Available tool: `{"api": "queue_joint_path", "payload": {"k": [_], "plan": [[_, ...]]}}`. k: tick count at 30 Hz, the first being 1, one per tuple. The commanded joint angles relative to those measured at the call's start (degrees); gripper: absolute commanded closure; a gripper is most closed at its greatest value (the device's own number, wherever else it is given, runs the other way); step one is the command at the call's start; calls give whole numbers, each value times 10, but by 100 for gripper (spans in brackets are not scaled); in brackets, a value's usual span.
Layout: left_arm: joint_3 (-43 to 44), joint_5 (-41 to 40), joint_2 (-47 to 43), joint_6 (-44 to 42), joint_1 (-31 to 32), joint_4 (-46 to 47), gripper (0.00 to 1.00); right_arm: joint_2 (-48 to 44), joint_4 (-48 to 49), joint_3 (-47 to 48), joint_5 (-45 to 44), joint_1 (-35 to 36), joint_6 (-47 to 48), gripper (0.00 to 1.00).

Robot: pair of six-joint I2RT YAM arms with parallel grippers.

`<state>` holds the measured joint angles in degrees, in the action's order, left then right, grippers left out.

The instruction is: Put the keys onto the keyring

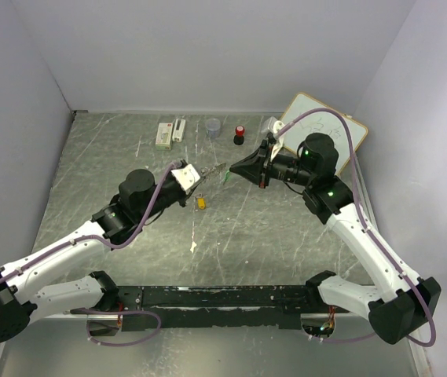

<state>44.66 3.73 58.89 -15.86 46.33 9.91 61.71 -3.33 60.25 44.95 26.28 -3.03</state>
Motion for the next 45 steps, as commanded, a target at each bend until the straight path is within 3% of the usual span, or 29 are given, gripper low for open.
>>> {"api": "queue_joint_path", "payload": {"k": [1, 22, 45], "plan": [[36, 4, -4, -2, -3, 34, 93, 0, 11, -3, -8, 9, -16, 100], [40, 5, -3, 5, -4, 35, 93, -12, 135, -69, -61, 34, -180, 100], [30, 5, -18, 3, -3, 46, 93, 11, 139, -57, -67, 34, -253, 100]]}}
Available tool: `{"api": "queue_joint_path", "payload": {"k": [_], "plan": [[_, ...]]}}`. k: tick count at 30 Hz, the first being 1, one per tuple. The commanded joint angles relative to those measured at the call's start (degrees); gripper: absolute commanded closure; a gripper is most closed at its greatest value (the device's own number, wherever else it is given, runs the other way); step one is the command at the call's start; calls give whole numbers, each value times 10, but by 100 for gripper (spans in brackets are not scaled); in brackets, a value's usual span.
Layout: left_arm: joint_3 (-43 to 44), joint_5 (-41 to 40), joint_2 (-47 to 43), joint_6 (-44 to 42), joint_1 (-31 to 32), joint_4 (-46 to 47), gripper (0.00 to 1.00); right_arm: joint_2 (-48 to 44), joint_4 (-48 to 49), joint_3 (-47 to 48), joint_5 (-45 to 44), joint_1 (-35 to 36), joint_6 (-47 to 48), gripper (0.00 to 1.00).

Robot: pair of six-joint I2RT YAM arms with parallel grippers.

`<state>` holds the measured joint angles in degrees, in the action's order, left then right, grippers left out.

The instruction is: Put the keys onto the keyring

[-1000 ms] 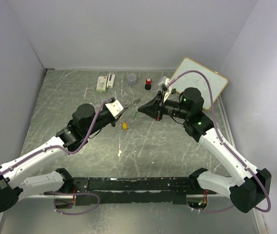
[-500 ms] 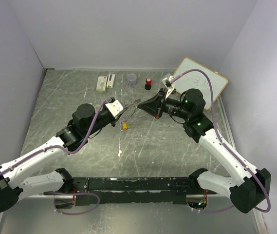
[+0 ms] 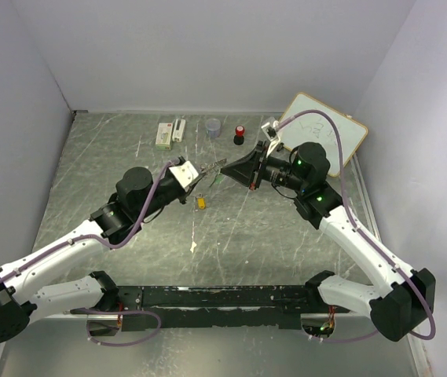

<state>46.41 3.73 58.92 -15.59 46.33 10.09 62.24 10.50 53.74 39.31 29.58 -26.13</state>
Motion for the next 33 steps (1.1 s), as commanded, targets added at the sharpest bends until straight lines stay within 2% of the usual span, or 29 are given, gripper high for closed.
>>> {"api": "queue_joint_path", "payload": {"k": [1, 9, 21, 33], "plan": [[11, 5, -20, 0, -3, 47, 93, 5, 2, 8, -13, 1, -25, 100], [-4, -10, -26, -16, -3, 68, 93, -14, 8, -8, -47, 1, -54, 100], [-8, -26, -7, -37, -3, 82, 93, -21, 51, -26, -50, 1, -103, 100], [-6, -20, 4, -37, -3, 86, 93, -17, 50, -24, -56, 1, -115, 100]]}}
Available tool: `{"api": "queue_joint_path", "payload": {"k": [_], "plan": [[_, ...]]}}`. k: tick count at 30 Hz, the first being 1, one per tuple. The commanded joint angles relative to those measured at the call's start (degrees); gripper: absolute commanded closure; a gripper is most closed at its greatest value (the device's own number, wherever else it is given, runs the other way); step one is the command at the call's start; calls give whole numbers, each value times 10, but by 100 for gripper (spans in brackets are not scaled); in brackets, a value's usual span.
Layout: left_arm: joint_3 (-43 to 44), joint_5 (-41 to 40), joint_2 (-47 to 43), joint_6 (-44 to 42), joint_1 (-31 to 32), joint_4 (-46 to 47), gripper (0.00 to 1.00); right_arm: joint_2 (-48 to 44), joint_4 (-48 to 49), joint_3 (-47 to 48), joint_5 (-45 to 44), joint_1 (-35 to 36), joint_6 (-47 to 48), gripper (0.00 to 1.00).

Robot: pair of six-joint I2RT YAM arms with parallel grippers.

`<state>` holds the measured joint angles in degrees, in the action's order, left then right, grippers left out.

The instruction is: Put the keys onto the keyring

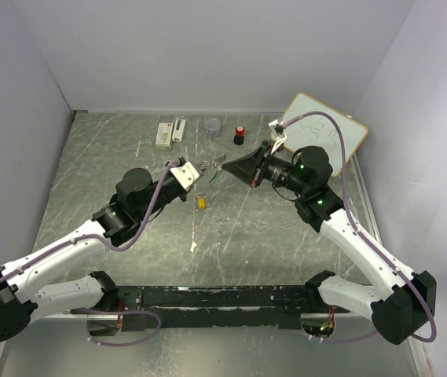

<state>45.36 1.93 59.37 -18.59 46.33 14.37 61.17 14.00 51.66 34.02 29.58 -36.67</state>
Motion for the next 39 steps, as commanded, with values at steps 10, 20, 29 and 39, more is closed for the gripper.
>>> {"api": "queue_joint_path", "payload": {"k": [10, 20, 29, 39], "plan": [[7, 7, 0, -7, -3, 43, 93, 1, 14, 0, -3, 1, -12, 100], [7, 20, -1, -7, -3, 39, 93, 5, 12, 4, -7, 1, -14, 100], [11, 32, 1, -8, -3, 29, 93, 8, 13, 6, -9, 1, -14, 100], [11, 38, 2, -9, -3, 29, 93, 6, 7, 8, -13, 1, -13, 100]]}}
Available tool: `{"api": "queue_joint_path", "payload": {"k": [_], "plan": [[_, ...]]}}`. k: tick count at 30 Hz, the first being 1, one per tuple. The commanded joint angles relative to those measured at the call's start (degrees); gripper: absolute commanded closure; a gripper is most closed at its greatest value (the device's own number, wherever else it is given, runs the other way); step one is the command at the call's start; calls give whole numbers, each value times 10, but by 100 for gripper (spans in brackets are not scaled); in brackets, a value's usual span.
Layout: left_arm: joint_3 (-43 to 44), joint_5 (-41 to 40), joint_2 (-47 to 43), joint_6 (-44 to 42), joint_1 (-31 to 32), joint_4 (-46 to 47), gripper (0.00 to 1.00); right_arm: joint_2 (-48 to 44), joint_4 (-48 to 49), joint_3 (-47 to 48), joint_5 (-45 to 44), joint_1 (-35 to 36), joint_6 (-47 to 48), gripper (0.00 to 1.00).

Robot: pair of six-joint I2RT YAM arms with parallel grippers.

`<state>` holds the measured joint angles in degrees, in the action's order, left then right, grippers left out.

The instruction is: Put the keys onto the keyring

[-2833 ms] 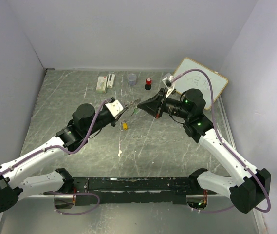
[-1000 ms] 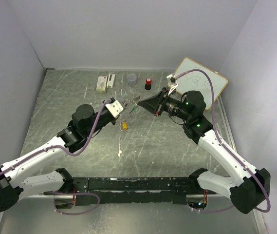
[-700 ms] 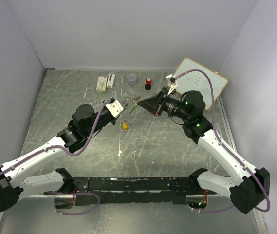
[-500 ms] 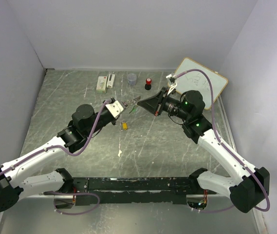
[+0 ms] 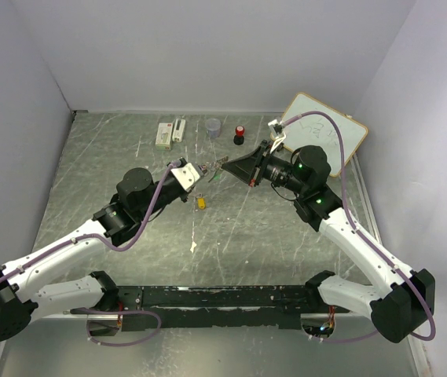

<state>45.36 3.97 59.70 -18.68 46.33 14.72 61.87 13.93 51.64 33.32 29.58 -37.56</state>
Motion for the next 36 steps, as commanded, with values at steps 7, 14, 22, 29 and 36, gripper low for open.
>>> {"api": "queue_joint_path", "payload": {"k": [7, 14, 22, 29, 36], "plan": [[10, 21, -4, -10, -3, 24, 93, 1, 5, 9, -11, 1, -7, 100], [9, 23, -6, -13, -3, 23, 93, 0, 2, 9, -16, 1, -8, 100], [7, 26, -8, -13, -3, 26, 93, 1, 0, 7, -18, 1, -8, 100], [8, 27, -9, -14, -3, 27, 93, 1, -3, 7, -21, 1, -8, 100], [8, 28, -10, -14, -3, 28, 93, 1, -6, 5, -24, 0, -7, 100]]}}
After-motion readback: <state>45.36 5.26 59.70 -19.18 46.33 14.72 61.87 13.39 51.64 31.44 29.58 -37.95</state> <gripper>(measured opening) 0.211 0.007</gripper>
